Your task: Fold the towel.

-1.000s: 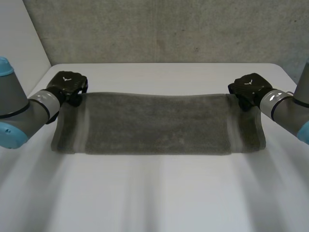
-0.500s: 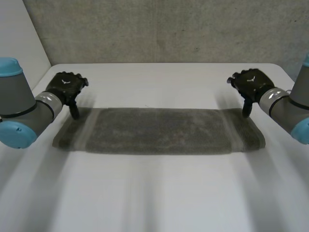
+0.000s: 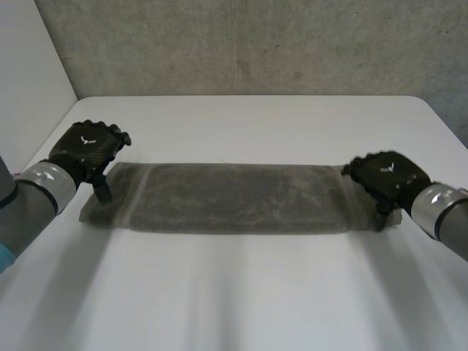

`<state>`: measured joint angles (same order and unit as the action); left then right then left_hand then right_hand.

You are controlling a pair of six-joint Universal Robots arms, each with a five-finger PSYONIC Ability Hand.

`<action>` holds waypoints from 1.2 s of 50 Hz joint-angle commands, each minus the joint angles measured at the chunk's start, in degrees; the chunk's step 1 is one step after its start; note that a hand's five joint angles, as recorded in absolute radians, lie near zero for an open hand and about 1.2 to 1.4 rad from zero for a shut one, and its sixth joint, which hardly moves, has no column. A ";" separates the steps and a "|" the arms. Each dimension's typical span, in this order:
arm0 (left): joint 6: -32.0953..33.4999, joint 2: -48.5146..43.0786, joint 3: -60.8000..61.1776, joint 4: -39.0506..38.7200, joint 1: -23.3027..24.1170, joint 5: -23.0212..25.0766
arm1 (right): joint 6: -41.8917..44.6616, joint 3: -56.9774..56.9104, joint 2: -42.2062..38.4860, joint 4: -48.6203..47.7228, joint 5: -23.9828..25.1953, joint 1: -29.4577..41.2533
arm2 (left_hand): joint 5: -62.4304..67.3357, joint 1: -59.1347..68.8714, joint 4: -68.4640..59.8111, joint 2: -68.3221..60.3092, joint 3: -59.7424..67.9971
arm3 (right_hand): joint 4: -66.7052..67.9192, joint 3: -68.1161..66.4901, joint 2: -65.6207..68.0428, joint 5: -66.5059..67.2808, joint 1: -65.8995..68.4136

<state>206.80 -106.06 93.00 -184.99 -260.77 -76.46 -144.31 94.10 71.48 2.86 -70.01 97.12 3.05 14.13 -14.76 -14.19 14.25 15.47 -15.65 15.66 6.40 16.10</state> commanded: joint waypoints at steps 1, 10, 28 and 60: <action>-0.08 1.82 3.67 -2.92 0.09 0.26 | 3.95 2.67 -3.10 -4.18 0.22 -2.98 | -0.98 -2.06 2.70 2.12 -2.18 | 6.55 -6.38 6.37 5.62 5.93; -0.16 1.91 3.76 -2.92 0.09 0.26 | 4.48 1.35 -9.15 -8.04 0.05 -3.42 | -0.82 -1.89 2.53 1.95 -2.01 | 14.94 -14.76 14.76 14.01 14.31; -0.69 2.17 3.85 -2.92 0.35 0.26 | 6.32 -2.78 -15.05 -10.95 -0.57 -3.42 | -1.15 -2.23 2.87 2.29 -2.35 | 64.53 -64.35 64.34 63.60 63.90; -1.22 5.86 5.78 -3.01 -0.88 0.35 | 7.46 -23.43 -11.19 -1.72 -4.96 19.43 | -1.32 -2.40 3.03 2.46 -2.52 | 64.53 -64.35 64.34 63.60 63.90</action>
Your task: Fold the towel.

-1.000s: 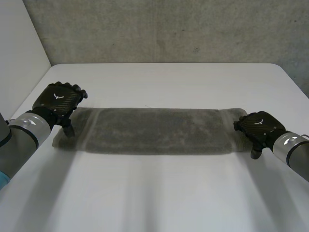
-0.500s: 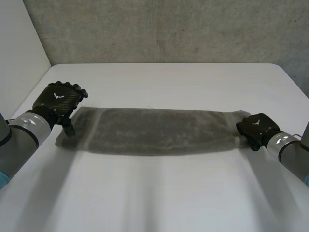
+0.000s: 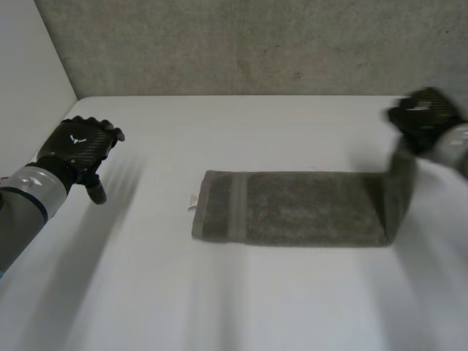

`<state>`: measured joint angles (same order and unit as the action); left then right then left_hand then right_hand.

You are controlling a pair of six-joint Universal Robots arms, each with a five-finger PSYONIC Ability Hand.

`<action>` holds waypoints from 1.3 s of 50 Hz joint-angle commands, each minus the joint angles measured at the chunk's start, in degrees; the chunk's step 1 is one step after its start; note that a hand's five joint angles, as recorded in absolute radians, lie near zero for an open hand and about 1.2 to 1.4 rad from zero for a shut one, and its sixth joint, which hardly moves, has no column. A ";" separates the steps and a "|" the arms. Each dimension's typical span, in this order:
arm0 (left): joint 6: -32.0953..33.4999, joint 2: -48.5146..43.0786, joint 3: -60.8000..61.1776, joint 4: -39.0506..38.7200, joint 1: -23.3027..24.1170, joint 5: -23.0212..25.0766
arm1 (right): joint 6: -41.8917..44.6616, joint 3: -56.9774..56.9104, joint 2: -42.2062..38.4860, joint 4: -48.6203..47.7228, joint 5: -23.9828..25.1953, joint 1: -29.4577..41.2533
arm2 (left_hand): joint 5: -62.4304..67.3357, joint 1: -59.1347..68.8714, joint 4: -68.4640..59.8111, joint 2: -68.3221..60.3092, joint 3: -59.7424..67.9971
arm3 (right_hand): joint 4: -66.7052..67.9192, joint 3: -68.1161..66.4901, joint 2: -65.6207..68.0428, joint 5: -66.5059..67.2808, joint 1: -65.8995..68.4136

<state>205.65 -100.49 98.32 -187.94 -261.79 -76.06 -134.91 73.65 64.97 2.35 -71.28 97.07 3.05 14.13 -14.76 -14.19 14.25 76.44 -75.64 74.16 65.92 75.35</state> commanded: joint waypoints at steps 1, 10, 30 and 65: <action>-0.07 0.56 0.64 -0.06 0.23 -0.05 | -1.76 -4.72 -7.47 -1.64 -5.78 24.69 | -1.49 -2.57 3.20 2.62 -2.68 | 3.56 -4.36 5.84 4.08 4.65; -0.07 1.96 1.61 0.03 0.49 -0.05 | -0.18 -12.91 -21.02 -2.53 -11.25 37.39 | -1.49 -2.57 3.20 2.63 -2.69 | 3.56 -4.36 5.84 4.08 4.65; -0.16 2.40 0.56 -0.32 3.56 -0.14 | -10.71 7.01 -0.12 -4.46 -10.82 23.01 | -1.49 -2.57 3.20 2.63 -2.69 | -66.44 65.64 -64.16 -65.92 -65.35; -14.40 -34.15 -32.49 -0.15 33.98 -7.34 | -19.16 30.41 5.25 -15.35 -1.41 8.13 | -0.65 -1.73 2.36 1.79 -1.84 | -66.44 65.64 -64.16 -65.92 -65.35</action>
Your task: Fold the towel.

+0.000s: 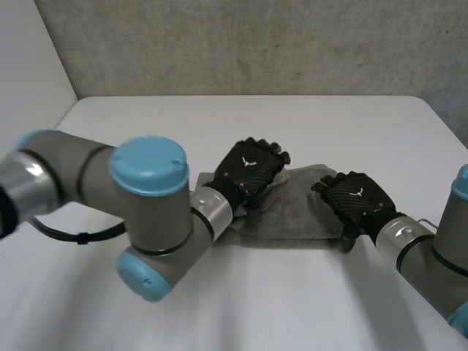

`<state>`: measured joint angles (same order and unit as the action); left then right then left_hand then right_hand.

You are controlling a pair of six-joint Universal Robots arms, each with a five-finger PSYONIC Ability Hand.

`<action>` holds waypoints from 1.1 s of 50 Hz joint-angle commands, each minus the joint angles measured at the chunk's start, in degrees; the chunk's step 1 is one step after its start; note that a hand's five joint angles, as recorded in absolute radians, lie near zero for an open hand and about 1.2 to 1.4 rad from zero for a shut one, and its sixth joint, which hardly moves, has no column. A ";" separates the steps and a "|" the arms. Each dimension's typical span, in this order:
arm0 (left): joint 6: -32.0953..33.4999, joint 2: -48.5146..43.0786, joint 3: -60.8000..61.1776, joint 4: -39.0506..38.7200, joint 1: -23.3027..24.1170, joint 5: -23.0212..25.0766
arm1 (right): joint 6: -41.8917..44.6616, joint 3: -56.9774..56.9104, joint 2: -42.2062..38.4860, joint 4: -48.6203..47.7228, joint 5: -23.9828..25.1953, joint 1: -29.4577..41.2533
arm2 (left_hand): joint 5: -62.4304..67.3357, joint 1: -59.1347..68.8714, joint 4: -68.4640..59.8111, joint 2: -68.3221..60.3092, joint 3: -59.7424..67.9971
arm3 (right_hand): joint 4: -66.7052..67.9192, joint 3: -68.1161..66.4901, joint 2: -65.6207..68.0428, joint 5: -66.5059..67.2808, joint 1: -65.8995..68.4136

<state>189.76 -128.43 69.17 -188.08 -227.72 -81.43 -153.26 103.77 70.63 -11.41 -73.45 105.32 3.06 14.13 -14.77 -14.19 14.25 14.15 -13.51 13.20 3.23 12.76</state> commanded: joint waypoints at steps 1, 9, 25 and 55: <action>1.49 -6.22 -3.34 0.00 -0.09 -1.98 | -0.82 0.30 -0.40 -1.60 0.77 -0.11 | -0.66 -1.73 2.37 1.79 -1.84 | -4.15 3.51 -3.20 -3.23 -2.76; 2.90 -7.18 -4.66 -0.53 -0.27 -5.41 | -0.82 0.56 -1.63 -2.22 0.77 -0.11 | -0.49 -1.56 2.20 1.62 -1.68 | -4.15 3.51 -3.20 -3.23 -2.76; 3.16 -4.37 1.41 -0.44 -7.92 -18.86 | 0.15 0.82 -3.39 -2.30 0.59 -0.02 | -0.15 -1.22 1.86 1.28 -1.34 | -4.15 3.51 -3.20 -3.23 -2.76; 2.46 7.14 15.82 -0.53 -6.42 -18.68 | 4.37 2.49 -5.32 -6.52 -0.11 -1.43 | -0.32 -1.39 2.03 1.45 -1.51 | 37.65 -38.29 38.60 38.57 39.04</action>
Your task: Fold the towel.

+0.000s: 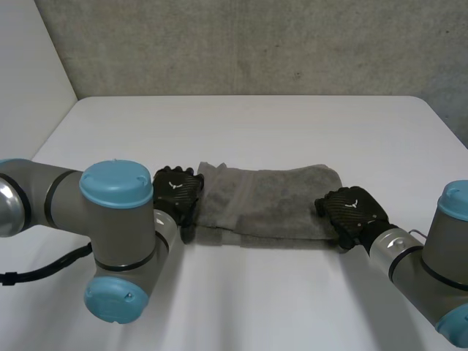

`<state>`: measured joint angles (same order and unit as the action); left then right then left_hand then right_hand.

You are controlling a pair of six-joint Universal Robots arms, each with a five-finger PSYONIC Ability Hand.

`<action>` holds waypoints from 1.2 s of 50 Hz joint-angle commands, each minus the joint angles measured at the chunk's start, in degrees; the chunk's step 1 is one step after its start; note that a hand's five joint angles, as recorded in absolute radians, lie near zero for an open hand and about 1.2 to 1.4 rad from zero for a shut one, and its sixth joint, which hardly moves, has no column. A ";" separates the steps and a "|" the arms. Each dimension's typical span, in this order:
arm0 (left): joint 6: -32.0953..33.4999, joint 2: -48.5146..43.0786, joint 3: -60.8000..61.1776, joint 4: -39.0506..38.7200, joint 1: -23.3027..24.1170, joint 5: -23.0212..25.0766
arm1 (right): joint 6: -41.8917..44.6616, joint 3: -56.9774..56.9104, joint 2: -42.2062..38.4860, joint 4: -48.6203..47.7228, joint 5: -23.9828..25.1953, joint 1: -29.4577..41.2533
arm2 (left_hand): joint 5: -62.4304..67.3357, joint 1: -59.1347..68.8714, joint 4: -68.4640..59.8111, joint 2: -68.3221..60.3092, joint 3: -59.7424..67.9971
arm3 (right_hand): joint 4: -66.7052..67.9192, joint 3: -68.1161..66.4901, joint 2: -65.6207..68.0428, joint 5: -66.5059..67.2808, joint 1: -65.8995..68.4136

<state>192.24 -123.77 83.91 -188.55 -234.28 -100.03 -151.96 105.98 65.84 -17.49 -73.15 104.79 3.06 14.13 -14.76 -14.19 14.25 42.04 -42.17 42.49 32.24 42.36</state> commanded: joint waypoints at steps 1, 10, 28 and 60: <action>-0.11 3.26 1.34 -0.06 -0.03 -0.07 | 3.94 0.37 -0.54 -0.44 -0.50 -0.99 | -0.32 -1.39 2.03 1.45 -1.51 | 15.09 -14.96 14.64 14.89 14.77; -0.20 8.18 3.45 0.02 -2.31 0.01 | 5.45 -0.94 0.51 0.69 -0.33 -1.61 | -0.49 -1.56 2.19 1.62 -1.68 | 37.95 -37.83 37.51 37.75 37.64; -0.81 18.91 6.71 -0.06 -7.76 3.53 | 17.48 -25.88 -1.22 17.65 -0.42 16.99 | -1.00 -2.06 2.70 2.12 -2.18 | 37.96 -37.83 37.51 37.76 37.64; -6.17 18.82 3.81 -1.73 -9.79 8.10 | 9.49 -34.79 -11.00 16.61 -7.36 33.72 | -2.01 -3.07 3.71 3.13 -3.19 | -32.04 32.17 -32.49 -32.24 -32.36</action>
<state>186.81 -104.46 89.91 -190.16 -243.79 -93.89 -135.42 65.99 48.08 -0.97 -80.07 139.05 2.98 13.94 -14.71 -14.07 14.24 14.15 -13.72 13.21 3.49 13.24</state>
